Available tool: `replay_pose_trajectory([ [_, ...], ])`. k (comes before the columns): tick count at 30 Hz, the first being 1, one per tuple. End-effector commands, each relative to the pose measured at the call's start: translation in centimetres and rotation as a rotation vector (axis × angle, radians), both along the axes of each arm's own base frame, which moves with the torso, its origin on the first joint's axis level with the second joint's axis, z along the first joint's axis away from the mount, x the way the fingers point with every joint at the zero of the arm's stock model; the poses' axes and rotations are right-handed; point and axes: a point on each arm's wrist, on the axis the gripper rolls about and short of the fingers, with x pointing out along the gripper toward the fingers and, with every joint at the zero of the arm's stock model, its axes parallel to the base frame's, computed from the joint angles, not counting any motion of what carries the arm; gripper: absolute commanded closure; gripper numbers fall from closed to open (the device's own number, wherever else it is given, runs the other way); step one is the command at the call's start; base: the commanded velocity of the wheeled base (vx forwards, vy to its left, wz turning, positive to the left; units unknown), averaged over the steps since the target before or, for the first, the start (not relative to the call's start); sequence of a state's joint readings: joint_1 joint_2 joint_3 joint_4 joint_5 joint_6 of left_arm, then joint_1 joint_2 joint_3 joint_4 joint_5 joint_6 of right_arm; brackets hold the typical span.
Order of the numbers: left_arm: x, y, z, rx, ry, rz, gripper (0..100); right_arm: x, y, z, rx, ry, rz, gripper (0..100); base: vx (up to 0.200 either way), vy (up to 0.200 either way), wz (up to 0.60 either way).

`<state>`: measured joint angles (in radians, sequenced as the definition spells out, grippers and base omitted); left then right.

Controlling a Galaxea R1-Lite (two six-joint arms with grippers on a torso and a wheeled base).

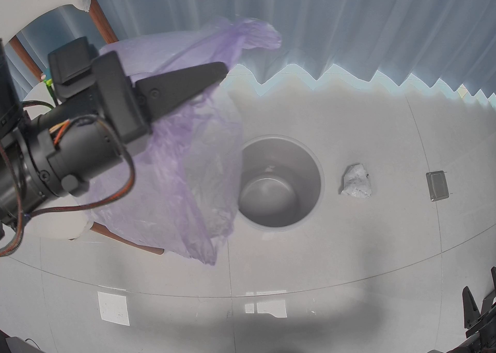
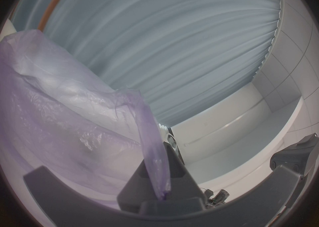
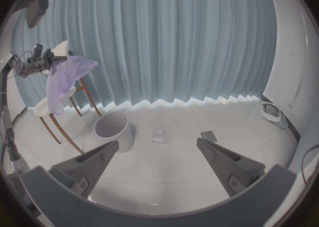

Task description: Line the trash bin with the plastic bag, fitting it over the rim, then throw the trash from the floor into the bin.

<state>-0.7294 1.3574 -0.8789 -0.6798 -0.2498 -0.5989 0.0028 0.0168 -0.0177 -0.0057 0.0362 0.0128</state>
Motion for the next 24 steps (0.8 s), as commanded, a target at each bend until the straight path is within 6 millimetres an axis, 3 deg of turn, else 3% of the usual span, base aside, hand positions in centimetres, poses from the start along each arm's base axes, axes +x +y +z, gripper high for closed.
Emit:
replay_pose_trajectory([
  [1, 0.8, -4.1, -0.6, 0.022, 0.028, -0.106, 100, 0.0, 0.0, -0.5, 0.000, 0.000, 0.001, 0, 0.000, 0.000, 0.00],
  [12, 2.5, -8.8, -0.3, 0.018, 0.028, -0.170, 100, 0.0, 0.0, -0.5, 0.000, 0.000, 0.001, 0, 0.000, 0.000, 0.00],
  [24, 4.3, -9.2, -1.4, 0.040, 0.047, -0.132, 100, 0.0, 0.0, -0.5, 0.000, 0.000, 0.001, 0, 0.000, 0.000, 0.00],
])
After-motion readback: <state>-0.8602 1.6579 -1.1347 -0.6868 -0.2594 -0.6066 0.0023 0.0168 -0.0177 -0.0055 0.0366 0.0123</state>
